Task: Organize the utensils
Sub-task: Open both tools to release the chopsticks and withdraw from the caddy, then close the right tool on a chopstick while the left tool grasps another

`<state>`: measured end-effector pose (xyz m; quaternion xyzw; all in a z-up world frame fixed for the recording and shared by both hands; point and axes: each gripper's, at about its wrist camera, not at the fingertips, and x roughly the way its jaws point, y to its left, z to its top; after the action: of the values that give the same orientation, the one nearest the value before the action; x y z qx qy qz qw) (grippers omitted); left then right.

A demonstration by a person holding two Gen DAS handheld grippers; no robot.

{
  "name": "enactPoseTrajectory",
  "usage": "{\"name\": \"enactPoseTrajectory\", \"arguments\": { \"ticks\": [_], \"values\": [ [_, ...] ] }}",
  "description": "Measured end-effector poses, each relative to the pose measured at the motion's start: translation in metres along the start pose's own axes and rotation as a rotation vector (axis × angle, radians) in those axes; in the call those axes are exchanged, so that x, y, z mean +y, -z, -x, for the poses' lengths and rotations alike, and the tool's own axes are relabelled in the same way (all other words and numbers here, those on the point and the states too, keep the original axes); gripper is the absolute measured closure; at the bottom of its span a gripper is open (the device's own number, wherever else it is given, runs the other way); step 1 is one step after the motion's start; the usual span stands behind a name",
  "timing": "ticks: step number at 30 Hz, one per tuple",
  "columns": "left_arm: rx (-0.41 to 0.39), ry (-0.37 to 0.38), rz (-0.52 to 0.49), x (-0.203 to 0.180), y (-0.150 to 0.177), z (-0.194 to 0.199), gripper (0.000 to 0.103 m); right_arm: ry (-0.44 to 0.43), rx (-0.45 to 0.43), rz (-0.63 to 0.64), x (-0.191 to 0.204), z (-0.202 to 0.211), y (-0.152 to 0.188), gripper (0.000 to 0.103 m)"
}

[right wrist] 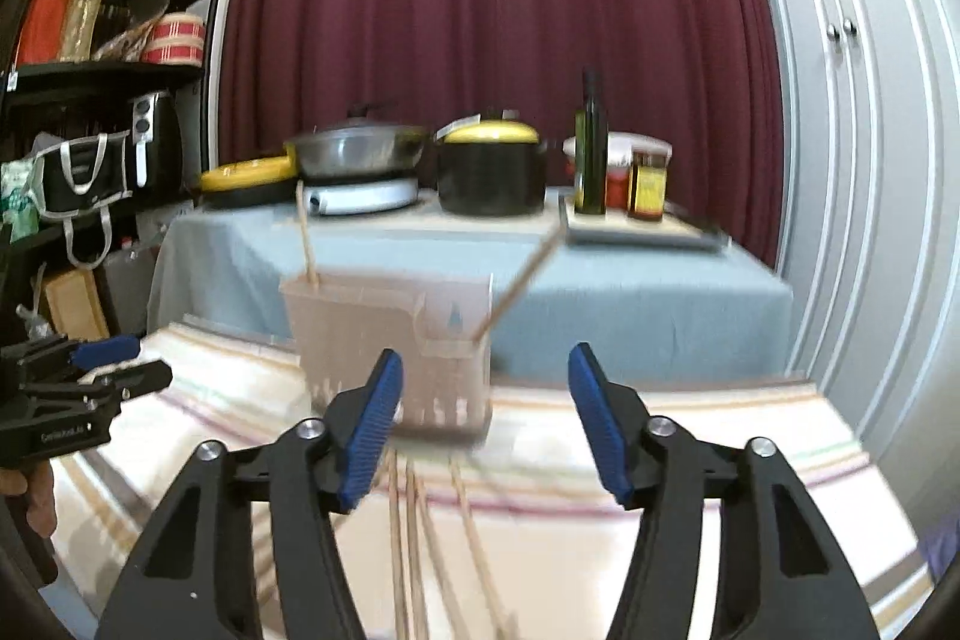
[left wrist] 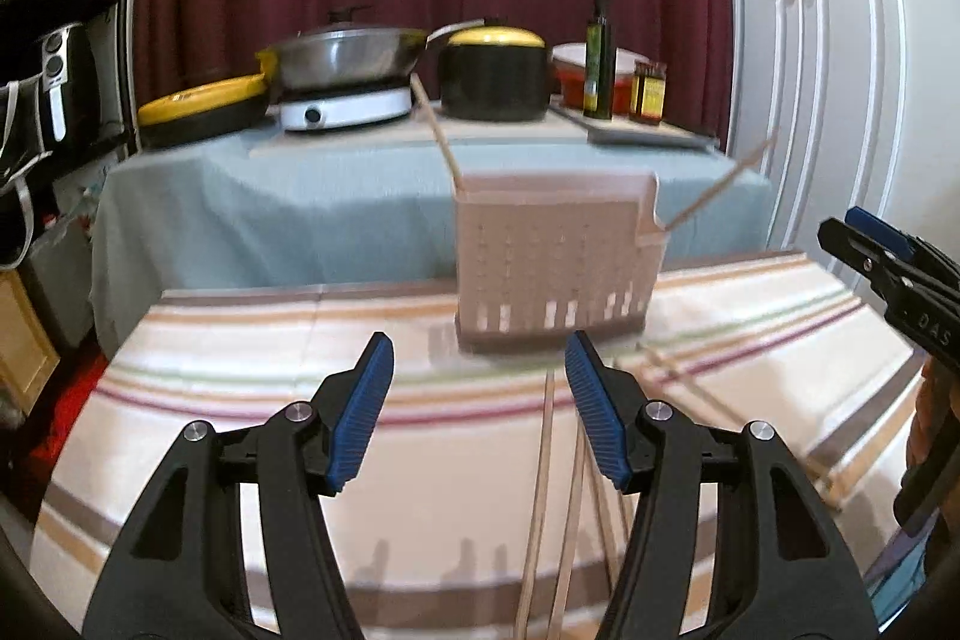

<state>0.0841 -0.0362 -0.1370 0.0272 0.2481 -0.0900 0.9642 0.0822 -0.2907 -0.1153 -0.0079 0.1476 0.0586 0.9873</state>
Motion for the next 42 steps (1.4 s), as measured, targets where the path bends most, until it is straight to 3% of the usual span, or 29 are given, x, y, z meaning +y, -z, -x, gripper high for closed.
{"name": "enactPoseTrajectory", "arguments": {
  "ticks": [6, 8, 14, 25, 42],
  "values": [
    [0.060, -0.005, -0.006, -0.005, 0.042, 0.006, 0.048, -0.040, 0.090, 0.024, 0.011, 0.013, 0.052, 0.072],
    [0.087, -0.007, -0.007, -0.005, 0.055, 0.006, 0.053, -0.059, 0.128, 0.036, 0.016, 0.016, 0.070, 0.077],
    [0.156, 0.001, 0.019, -0.003, 0.083, 0.004, 0.053, -0.108, 0.218, 0.061, 0.026, 0.014, 0.111, 0.085],
    [0.167, 0.036, 0.003, -0.017, 0.103, 0.006, 0.054, -0.086, 0.273, 0.080, 0.030, 0.009, 0.126, 0.087],
    [0.162, 0.066, -0.016, -0.032, 0.109, 0.012, 0.054, -0.088, 0.278, 0.086, 0.034, 0.013, 0.130, 0.088]
  ]
}}
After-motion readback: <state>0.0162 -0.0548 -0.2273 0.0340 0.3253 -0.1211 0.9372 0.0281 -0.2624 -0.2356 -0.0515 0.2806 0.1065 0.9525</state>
